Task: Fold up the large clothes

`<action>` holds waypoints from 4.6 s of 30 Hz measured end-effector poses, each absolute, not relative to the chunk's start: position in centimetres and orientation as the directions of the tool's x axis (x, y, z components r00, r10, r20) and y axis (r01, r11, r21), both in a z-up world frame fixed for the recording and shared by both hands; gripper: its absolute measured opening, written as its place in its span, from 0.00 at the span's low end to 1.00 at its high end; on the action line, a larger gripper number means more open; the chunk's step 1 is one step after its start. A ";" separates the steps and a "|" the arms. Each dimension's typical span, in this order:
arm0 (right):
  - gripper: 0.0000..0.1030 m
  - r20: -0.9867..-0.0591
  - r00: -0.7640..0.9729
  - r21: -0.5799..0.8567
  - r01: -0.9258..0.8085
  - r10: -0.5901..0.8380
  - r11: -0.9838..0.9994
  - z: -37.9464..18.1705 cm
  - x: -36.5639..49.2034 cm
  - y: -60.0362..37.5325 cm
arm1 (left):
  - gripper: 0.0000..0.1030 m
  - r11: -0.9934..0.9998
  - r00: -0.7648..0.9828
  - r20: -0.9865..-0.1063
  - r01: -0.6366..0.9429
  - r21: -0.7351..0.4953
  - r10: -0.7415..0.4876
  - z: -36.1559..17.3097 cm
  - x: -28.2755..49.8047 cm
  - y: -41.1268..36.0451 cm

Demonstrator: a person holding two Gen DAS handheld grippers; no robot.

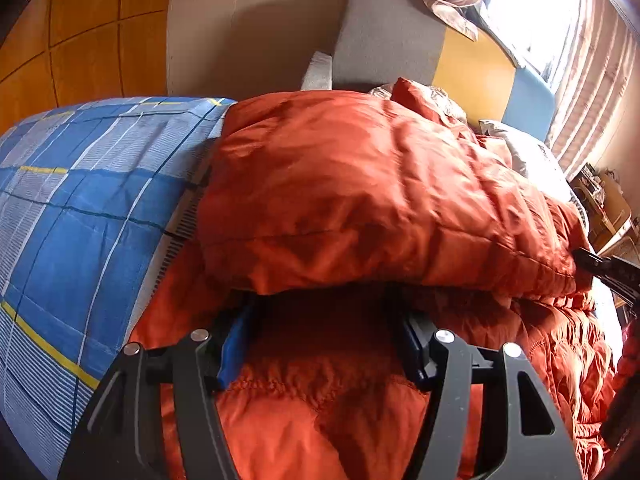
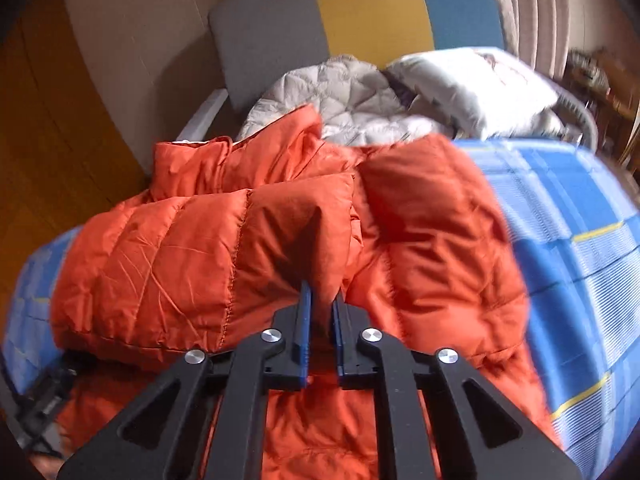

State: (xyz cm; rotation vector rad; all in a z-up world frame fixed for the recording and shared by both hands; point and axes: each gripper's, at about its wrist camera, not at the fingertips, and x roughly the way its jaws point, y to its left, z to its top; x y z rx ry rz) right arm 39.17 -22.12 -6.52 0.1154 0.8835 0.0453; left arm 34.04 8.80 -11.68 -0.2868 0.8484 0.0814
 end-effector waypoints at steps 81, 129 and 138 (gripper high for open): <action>0.70 -0.741 0.671 -0.022 -0.010 -0.010 1.000 -12.8 43.7 -19.8 | 0.75 0.995 0.679 -0.732 -0.015 -0.096 -0.060 -12.9 44.8 1.6; 0.90 -0.866 0.497 -0.055 0.017 -0.056 0.998 -10.1 16.7 -34.4 | 0.86 0.987 0.711 -0.703 -0.103 -0.124 -0.014 -10.7 13.5 12.6; 0.66 -0.881 0.465 0.078 -0.030 0.083 0.997 -10.8 13.5 -35.2 | 0.72 0.955 0.663 -0.729 -0.070 -0.287 -0.170 -12.9 9.9 14.4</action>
